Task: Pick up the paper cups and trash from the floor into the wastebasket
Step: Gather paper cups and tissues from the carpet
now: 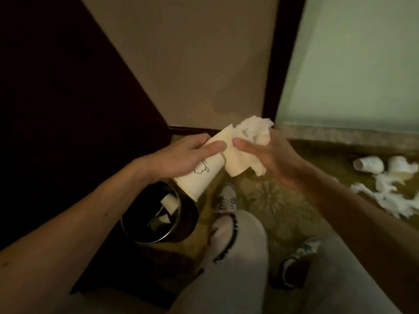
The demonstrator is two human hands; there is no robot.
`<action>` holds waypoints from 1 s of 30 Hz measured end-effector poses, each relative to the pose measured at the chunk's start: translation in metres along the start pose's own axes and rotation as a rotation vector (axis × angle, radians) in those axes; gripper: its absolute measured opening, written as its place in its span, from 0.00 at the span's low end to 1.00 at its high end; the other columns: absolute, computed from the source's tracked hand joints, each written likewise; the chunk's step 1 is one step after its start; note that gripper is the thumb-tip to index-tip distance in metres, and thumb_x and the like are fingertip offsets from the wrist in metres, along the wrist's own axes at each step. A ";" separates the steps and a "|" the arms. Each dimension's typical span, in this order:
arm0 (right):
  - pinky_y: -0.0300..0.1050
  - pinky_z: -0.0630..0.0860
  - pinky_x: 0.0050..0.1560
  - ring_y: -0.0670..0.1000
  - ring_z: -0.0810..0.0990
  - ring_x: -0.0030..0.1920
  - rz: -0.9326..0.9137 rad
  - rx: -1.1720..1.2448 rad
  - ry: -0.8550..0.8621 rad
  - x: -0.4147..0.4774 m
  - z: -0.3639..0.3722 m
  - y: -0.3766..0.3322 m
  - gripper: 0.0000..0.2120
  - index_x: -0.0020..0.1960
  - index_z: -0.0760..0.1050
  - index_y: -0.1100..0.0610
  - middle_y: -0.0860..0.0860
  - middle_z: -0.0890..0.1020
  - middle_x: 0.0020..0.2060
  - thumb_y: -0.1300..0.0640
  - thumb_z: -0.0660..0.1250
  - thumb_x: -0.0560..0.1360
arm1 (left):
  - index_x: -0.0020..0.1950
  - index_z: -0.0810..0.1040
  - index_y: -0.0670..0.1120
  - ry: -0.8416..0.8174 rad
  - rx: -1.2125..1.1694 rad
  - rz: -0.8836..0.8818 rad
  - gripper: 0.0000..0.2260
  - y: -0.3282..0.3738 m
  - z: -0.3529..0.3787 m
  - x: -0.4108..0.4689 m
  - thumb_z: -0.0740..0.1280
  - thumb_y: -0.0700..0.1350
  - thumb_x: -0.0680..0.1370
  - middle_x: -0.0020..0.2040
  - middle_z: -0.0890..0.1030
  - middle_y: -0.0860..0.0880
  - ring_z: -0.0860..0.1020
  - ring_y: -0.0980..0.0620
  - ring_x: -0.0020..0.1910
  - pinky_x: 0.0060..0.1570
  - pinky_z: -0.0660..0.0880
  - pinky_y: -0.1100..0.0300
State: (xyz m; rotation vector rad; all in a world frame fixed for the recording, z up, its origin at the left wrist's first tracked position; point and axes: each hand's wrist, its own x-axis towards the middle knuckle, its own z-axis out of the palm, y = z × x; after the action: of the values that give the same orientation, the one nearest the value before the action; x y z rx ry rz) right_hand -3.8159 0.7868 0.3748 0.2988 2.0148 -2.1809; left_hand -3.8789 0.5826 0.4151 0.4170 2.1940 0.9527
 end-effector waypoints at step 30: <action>0.50 0.79 0.43 0.53 0.77 0.59 0.974 0.050 -0.305 0.122 0.248 0.247 0.36 0.75 0.64 0.44 0.50 0.76 0.66 0.25 0.52 0.73 | 0.70 0.74 0.48 0.438 -0.596 -0.868 0.22 -0.380 0.049 0.017 0.59 0.59 0.82 0.69 0.74 0.41 0.75 0.38 0.65 0.64 0.73 0.43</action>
State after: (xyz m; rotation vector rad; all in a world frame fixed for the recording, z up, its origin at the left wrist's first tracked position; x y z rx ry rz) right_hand -3.8820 0.5216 0.1245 0.7153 1.2352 -1.5191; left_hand -3.8616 0.3592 0.1039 -1.0210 1.9698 1.1545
